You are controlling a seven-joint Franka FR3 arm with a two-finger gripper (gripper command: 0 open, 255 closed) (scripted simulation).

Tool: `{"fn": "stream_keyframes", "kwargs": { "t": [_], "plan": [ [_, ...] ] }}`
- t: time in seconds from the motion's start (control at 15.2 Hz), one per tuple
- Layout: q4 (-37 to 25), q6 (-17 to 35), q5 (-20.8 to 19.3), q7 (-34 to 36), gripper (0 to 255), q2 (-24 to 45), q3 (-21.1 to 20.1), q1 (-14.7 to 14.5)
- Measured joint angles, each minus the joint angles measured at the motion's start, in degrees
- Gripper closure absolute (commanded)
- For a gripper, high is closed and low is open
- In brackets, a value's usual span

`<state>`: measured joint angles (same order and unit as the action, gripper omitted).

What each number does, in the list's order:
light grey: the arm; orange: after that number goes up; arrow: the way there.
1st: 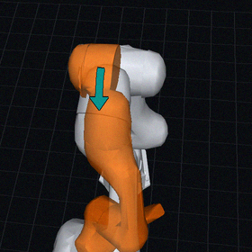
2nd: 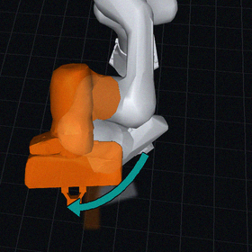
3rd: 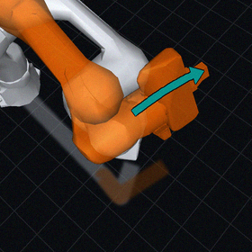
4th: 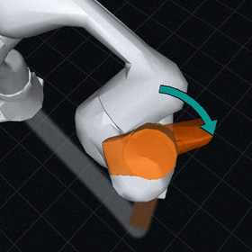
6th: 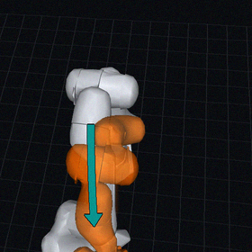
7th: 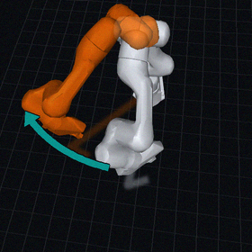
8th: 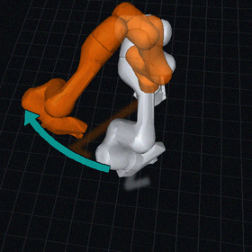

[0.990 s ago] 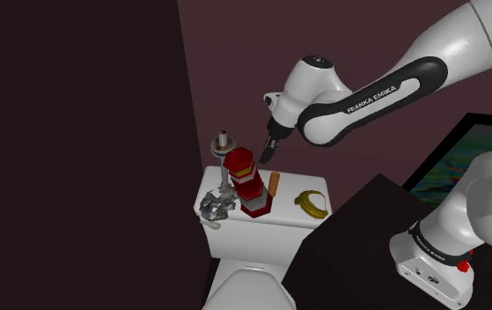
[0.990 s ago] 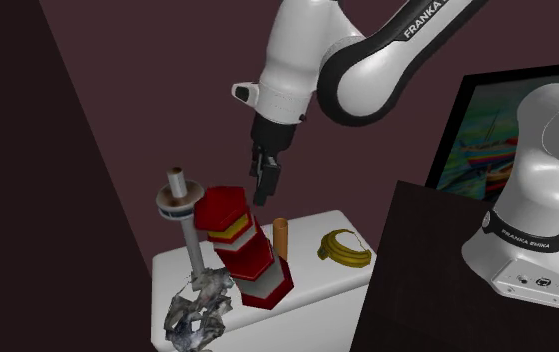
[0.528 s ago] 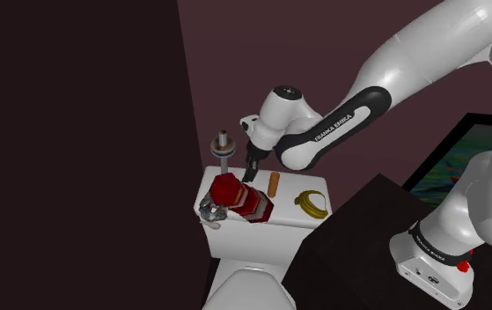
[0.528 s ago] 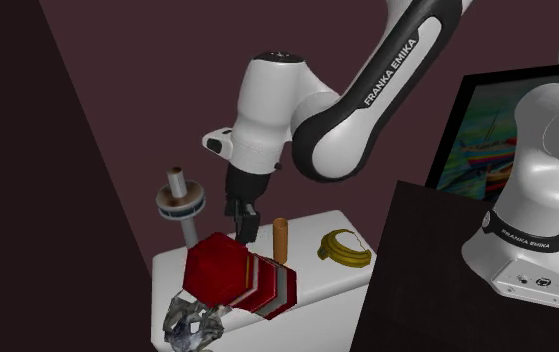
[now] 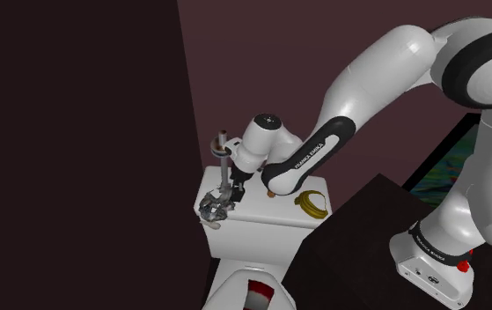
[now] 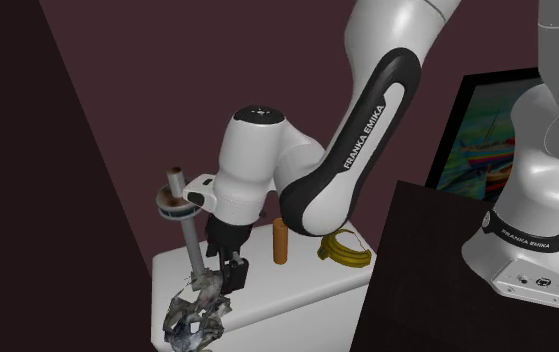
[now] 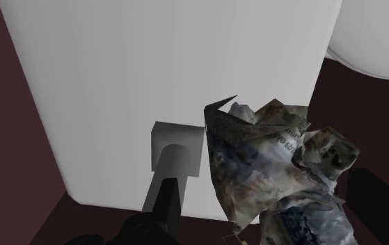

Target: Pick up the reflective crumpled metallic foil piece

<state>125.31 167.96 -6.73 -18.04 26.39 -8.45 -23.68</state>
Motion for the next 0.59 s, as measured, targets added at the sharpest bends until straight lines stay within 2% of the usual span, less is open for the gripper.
{"fn": "stream_keyframes", "kwargs": {
  "t": [0.26, 0.4, 0.46, 0.59],
  "plan": [
    [-1.1, 2.6, -0.8, 0.5, 0, 2.2, 1.0, -1.0],
    [-2.0, 5.8, -1.0, 0.5, 0, 3.6, 1.3, -1.1],
    [-1.9, 6.8, -1.0, 0.2, 255, 3.8, 1.2, -0.9],
    [-1.5, 7.8, -1.0, 0.3, 255, 3.8, 1.4, -1.0]
  ]
}}
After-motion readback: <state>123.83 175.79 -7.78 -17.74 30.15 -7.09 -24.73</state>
